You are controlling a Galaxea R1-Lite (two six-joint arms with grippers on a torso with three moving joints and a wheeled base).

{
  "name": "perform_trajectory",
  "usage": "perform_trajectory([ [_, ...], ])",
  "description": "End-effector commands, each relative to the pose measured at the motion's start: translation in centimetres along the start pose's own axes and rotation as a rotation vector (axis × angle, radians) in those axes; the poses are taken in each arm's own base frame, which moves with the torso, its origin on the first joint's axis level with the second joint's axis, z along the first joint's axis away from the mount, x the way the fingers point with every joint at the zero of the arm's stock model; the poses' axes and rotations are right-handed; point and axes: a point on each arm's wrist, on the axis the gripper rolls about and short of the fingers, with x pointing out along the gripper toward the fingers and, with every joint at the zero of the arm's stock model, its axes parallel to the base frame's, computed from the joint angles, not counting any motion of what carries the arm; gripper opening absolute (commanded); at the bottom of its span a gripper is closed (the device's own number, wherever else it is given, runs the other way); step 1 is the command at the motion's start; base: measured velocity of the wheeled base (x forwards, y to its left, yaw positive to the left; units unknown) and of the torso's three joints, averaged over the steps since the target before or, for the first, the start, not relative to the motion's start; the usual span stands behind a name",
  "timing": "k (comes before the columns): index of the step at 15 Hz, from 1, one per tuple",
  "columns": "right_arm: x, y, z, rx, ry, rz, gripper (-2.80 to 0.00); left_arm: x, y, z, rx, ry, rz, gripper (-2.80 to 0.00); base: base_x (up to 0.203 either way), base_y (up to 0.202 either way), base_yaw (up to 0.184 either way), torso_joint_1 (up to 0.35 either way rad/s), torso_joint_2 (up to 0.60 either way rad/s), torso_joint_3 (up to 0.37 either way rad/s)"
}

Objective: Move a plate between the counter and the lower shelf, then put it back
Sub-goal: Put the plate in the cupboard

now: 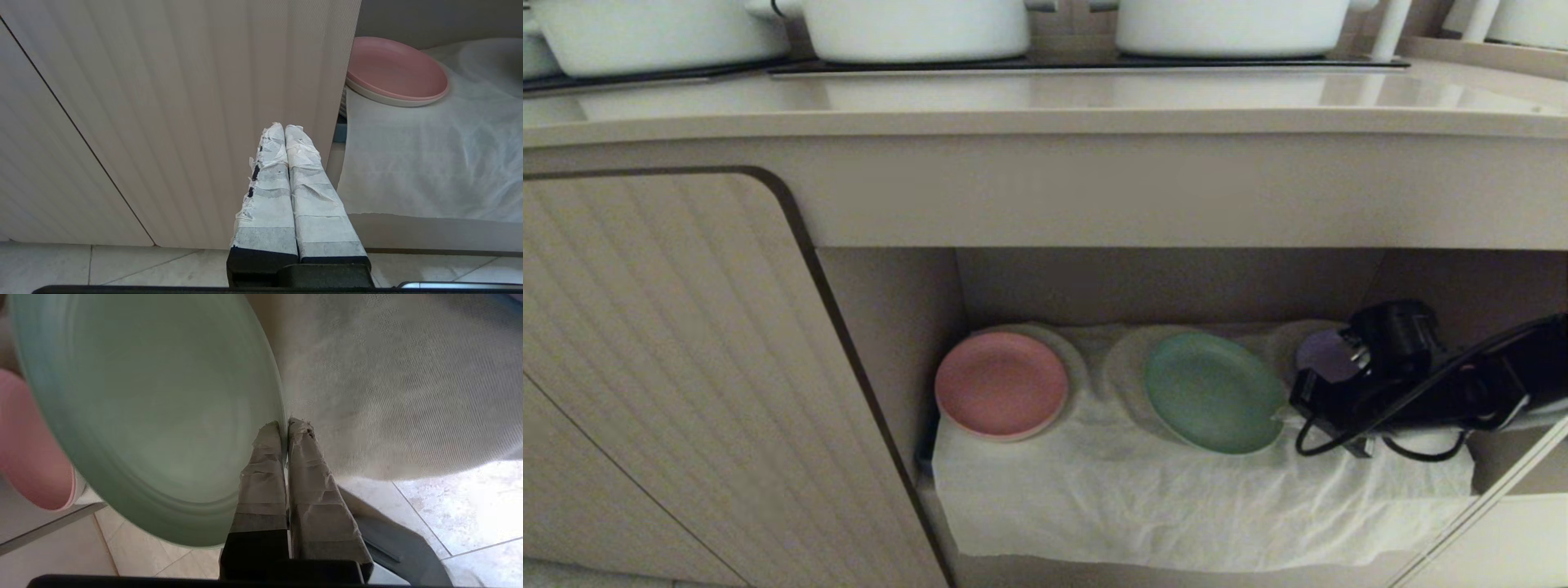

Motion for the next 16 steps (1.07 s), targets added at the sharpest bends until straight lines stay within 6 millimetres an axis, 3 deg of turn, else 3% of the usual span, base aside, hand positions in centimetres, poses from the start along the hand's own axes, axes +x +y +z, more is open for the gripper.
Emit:
perform_trajectory([
  [1, 0.6, -0.1, 0.0, 0.005, 0.011, -0.003, -2.8, 0.0, 0.0, 0.0, 0.0, -0.002, 0.0, -2.8, 0.0, 0.0, 0.0, 0.0, 0.0, 0.0],
  [8, 0.9, 0.9, 0.6, -0.016, -0.007, 0.021, -2.8, 0.0, 0.0, 0.0, 0.0, 0.0, 0.0, -2.8, 0.0, 0.0, 0.0, 0.0, 0.0, 0.0],
  [16, 1.2, 1.8, -0.1, -0.04, 0.012, 0.032, -2.8, 0.0, 0.0, 0.0, 0.001, 0.0, 0.0, -2.8, 0.0, 0.0, 0.0, 0.0, 0.0, 0.0],
])
